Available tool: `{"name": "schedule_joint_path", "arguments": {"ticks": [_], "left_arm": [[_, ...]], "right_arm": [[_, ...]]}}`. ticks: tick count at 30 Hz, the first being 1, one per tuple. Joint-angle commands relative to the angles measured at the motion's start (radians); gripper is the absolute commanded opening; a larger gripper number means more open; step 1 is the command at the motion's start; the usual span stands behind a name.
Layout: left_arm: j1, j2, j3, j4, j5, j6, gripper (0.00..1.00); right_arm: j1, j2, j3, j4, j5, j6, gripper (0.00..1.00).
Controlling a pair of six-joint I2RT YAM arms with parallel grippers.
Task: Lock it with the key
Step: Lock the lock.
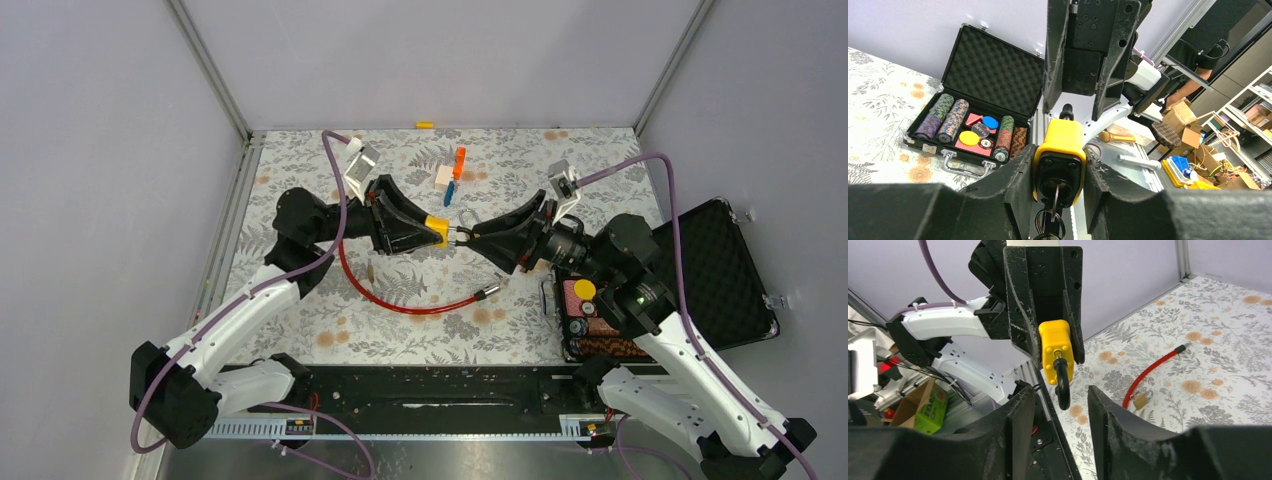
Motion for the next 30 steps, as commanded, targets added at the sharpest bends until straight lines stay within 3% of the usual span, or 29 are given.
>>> {"name": "schedule_joint_path", "arguments": {"ticks": [1, 8, 13, 18, 24, 30], "left_arm": [[0.011, -0.017, 0.023, 0.120, 0.032, -0.054, 0.00], [0.011, 0.007, 0.015, 0.204, 0.058, -0.135, 0.00], [0.009, 0.020, 0.009, 0.243, 0.064, -0.166, 0.00], [-0.005, 0.027, -0.001, 0.229, 0.062, -0.152, 0.00], [-0.066, 0.044, 0.022, 0.042, 0.020, -0.014, 0.00], [-0.101, 0.072, 0.005, 0.060, 0.001, -0.027, 0.00]], "right_arm": [[-0.013, -0.013, 0.010, 0.043, -0.049, 0.013, 0.45], [-0.013, 0.050, 0.051, 0.043, -0.127, 0.018, 0.22], [-0.013, 0.082, 0.058, 0.085, -0.139, 0.044, 0.00], [-0.011, 0.109, 0.063, 0.134, -0.143, 0.085, 0.00], [-0.010, 0.143, 0.045, 0.206, -0.126, 0.150, 0.00], [0.002, 0.180, 0.029, 0.228, -0.094, 0.150, 0.00]]}}
